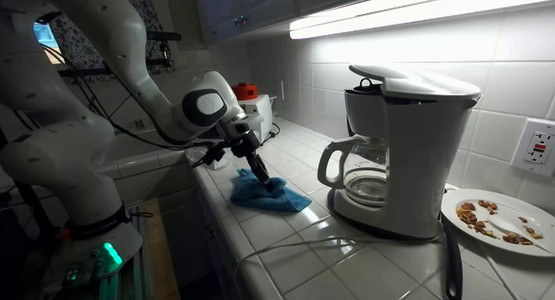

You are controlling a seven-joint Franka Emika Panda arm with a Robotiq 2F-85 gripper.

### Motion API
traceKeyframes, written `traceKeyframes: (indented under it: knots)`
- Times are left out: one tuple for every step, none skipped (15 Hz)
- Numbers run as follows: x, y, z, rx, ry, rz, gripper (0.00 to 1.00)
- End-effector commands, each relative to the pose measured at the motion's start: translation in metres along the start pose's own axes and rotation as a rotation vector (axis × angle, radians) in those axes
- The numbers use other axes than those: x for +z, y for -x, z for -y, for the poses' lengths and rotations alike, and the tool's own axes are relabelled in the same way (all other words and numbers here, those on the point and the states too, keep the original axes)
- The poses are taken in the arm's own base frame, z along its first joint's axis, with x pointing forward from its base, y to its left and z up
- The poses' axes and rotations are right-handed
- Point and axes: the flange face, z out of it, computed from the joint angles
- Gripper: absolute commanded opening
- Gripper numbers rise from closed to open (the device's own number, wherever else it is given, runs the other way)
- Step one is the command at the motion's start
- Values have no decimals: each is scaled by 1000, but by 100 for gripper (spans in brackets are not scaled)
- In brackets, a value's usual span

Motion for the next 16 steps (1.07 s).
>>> traceKeyframes:
  knots:
    - [-18,-7,12,20,-13,-7,6]
    - [-22,-8,18,26,-29,-1,6]
    - [-25,-9,24,35,-40,15,6]
    - [-29,-10,30,42,-58,29,6]
    - [-34,-11,36,49,-70,54,6]
    - [-43,-11,39,54,-78,75,6]
    - [-51,-9,41,61,-85,94,6]
    - [-58,-8,40,72,-80,112,7]
    - [-63,-9,40,80,-81,133,13]
    - [-70,-8,38,85,-79,147,29]
    - [-74,-8,36,92,-73,161,33]
    - [-80,-8,35,97,-71,171,36]
    - [-85,-9,33,101,-63,178,41]
    - [-89,-9,32,104,-57,182,44]
    - [-93,-10,31,106,-54,186,50]
    - [-96,-10,30,108,-49,190,23]
